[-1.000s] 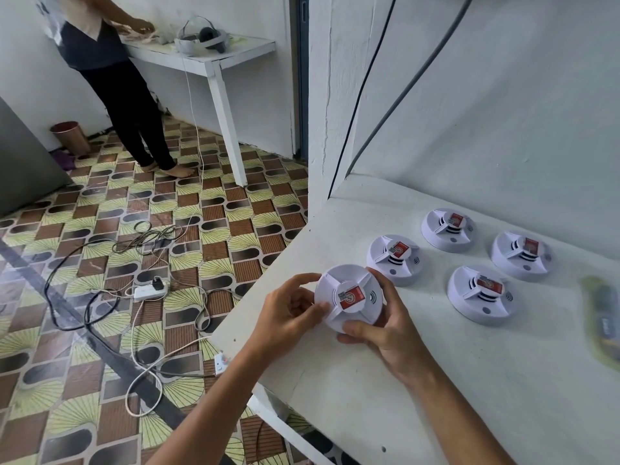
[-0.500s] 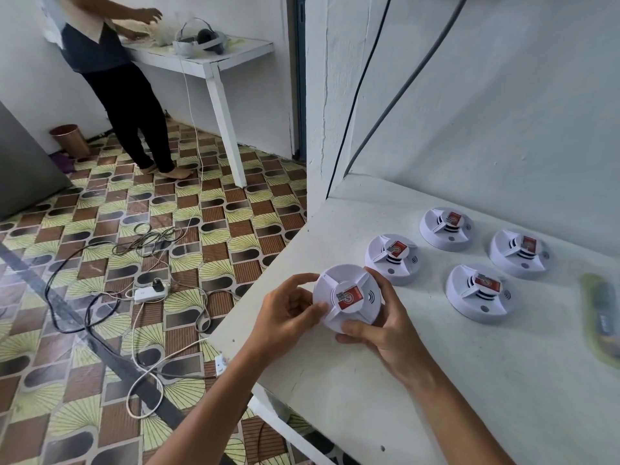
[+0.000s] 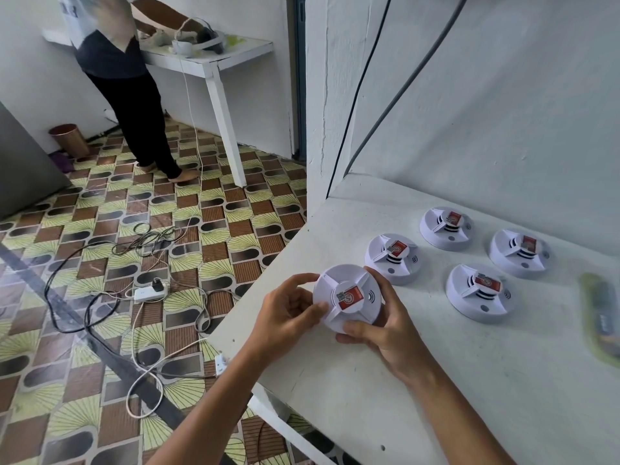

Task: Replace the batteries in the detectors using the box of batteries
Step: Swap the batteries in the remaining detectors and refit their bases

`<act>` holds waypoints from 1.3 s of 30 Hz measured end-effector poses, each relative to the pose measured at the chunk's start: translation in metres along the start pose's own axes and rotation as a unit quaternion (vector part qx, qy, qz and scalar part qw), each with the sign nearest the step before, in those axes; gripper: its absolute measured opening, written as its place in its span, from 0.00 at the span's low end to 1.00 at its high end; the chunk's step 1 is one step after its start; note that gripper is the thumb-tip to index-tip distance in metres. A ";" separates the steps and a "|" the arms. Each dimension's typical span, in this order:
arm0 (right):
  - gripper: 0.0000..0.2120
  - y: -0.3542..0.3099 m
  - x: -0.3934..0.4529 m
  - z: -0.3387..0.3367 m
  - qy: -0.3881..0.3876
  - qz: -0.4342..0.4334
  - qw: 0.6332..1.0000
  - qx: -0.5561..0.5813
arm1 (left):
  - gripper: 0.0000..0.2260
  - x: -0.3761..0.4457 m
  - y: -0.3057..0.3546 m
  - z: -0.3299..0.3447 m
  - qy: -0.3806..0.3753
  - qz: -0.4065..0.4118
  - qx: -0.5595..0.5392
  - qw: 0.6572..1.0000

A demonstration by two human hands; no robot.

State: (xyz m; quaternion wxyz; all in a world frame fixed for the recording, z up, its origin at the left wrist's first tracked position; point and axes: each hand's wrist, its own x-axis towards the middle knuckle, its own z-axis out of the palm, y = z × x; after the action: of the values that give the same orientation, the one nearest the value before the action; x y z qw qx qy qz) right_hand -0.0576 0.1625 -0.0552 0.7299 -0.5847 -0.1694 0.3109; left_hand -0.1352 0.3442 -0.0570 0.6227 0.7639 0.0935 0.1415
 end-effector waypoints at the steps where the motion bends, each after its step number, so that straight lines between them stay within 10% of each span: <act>1: 0.37 0.000 0.000 0.000 -0.002 0.001 1.000 0.000 | 0.20 0.000 0.000 0.000 0.000 -0.001 -0.001 1.000; 39: 0.35 0.000 -0.001 0.002 0.007 -0.020 1.000 0.016 | 0.19 -0.001 0.001 0.000 -0.002 0.003 -0.009 1.000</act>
State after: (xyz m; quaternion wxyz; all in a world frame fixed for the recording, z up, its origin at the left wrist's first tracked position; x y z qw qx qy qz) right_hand -0.0601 0.1633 -0.0546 0.7466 -0.5711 -0.1711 0.2951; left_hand -0.1359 0.3442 -0.0563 0.6294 0.7587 0.0886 0.1429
